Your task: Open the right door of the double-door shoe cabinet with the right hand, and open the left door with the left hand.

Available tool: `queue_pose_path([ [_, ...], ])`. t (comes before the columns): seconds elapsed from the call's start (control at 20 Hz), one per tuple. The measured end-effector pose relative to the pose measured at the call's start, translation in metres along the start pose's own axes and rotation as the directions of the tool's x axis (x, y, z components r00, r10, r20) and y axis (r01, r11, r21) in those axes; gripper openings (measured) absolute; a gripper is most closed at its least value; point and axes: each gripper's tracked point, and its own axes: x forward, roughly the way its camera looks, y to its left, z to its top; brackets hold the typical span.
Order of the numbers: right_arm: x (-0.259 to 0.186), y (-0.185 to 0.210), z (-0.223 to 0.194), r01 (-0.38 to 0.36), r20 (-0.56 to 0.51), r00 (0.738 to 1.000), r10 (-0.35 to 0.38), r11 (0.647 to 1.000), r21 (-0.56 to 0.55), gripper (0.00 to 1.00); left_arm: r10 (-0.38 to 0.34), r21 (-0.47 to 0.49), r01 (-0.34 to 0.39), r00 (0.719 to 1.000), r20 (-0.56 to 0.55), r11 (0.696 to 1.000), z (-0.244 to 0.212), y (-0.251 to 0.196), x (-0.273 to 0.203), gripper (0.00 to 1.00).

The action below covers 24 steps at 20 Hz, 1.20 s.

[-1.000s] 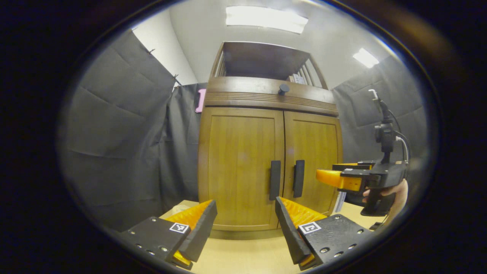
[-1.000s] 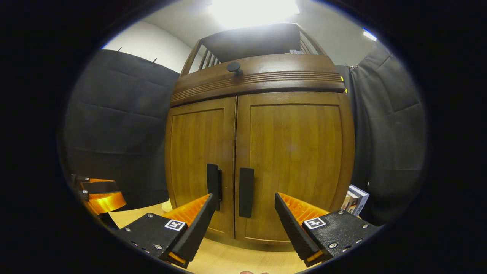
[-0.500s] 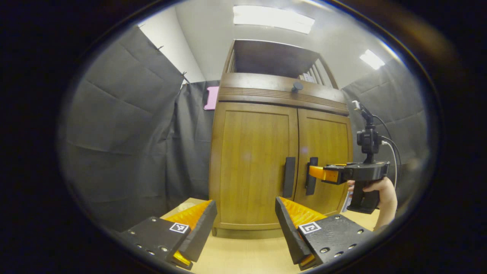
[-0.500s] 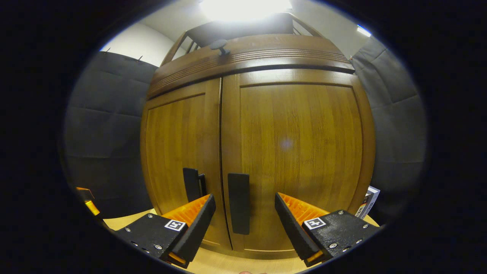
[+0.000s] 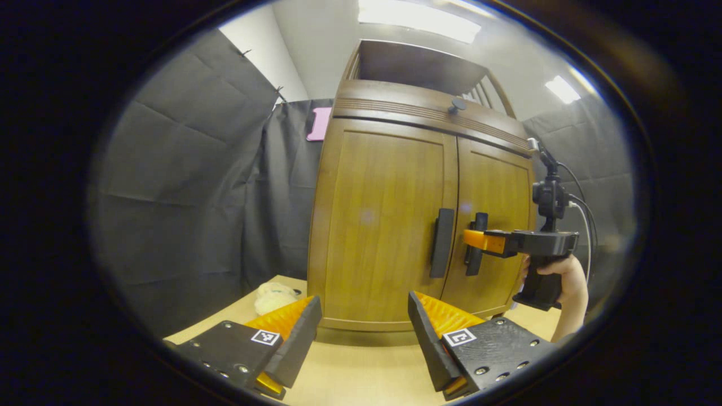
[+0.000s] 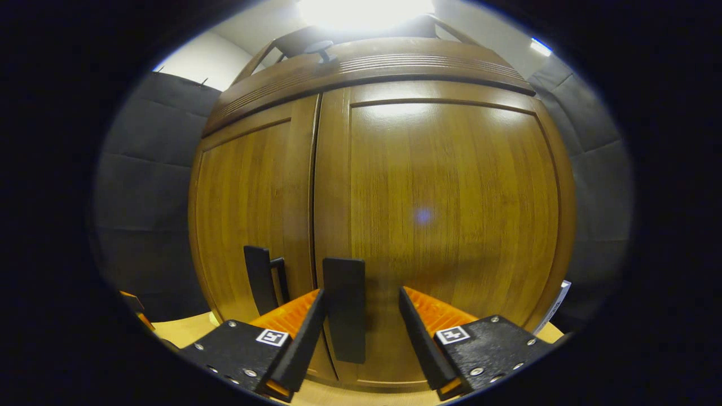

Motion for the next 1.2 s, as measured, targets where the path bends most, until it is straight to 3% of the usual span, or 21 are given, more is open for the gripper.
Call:
queue_pose_path([
  [0.15,0.001,0.012,-0.003,-0.04,-0.023,0.999,0.042,0.998,0.046,0.36,-0.001,-0.016,0.001,1.0,-0.011,1.0,-0.002,-0.001,0.001,0.87],
  [0.3,0.0,0.014,-0.004,-0.065,-0.014,0.998,0.066,0.997,0.042,0.29,0.003,-0.011,-0.003,1.0,-0.023,1.0,-0.001,0.0,0.001,0.88],
  [0.35,0.0,0.015,-0.003,-0.071,-0.001,0.997,0.071,0.997,0.026,0.22,0.008,-0.003,-0.008,1.0,-0.023,1.0,0.0,0.0,0.001,0.88],
  [0.5,-0.003,0.012,-0.001,-0.075,0.012,0.997,0.075,0.997,-0.018,0.18,0.022,0.012,-0.022,1.0,-0.02,1.0,0.002,0.0,0.0,0.88],
  [1.0,-0.061,0.019,0.007,-0.2,0.013,0.98,0.2,0.978,0.06,0.18,0.008,0.034,-0.008,1.0,0.005,0.999,0.008,0.002,0.0,0.87],
  [1.2,-0.077,0.015,0.013,-0.203,0.02,0.979,0.202,0.978,0.055,0.17,0.005,0.031,-0.005,1.0,-0.001,1.0,0.005,0.011,0.021,0.89],
])
